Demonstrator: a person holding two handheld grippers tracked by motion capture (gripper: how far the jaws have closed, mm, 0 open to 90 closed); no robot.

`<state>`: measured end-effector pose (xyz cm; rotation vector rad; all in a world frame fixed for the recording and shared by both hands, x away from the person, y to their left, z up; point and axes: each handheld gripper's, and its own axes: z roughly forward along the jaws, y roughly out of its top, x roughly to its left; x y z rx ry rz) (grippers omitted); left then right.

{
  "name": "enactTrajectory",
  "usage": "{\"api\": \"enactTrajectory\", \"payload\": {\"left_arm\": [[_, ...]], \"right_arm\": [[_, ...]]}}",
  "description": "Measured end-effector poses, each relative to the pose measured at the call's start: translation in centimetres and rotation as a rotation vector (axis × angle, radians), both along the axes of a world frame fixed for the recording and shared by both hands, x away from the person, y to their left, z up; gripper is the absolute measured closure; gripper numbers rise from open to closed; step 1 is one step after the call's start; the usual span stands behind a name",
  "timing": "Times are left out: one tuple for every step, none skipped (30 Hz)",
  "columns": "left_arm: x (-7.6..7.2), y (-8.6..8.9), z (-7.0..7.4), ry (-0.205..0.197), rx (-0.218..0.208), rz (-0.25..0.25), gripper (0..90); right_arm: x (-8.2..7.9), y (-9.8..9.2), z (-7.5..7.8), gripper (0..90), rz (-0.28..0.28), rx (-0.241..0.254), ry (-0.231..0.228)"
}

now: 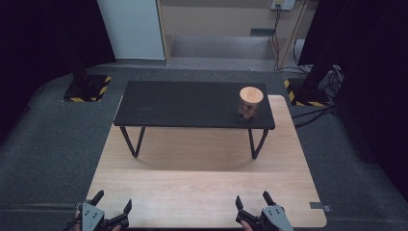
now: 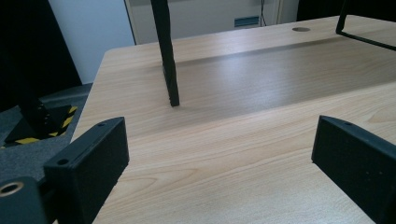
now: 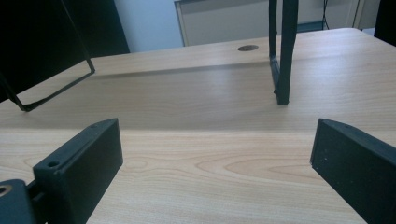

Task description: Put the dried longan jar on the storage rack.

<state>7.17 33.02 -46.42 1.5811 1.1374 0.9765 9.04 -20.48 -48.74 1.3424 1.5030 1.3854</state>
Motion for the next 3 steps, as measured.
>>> {"api": "enactTrajectory", "payload": {"left_arm": [[-0.03, 0.0, -0.02, -0.003, 0.0, 0.002, 2.6], [-0.03, 0.02, -0.02, -0.002, 0.0, 0.004, 2.6], [-0.02, 0.04, -0.03, 0.0, -0.002, 0.006, 2.5]], "right_arm": [[-0.11, -0.01, 0.09, 2.2, -0.001, 0.001, -0.004], [-0.23, -0.06, 0.16, 2.0, -0.002, 0.002, -0.007], [-0.3, -0.14, 0.25, 1.9, -0.001, 0.006, -0.008]]}}
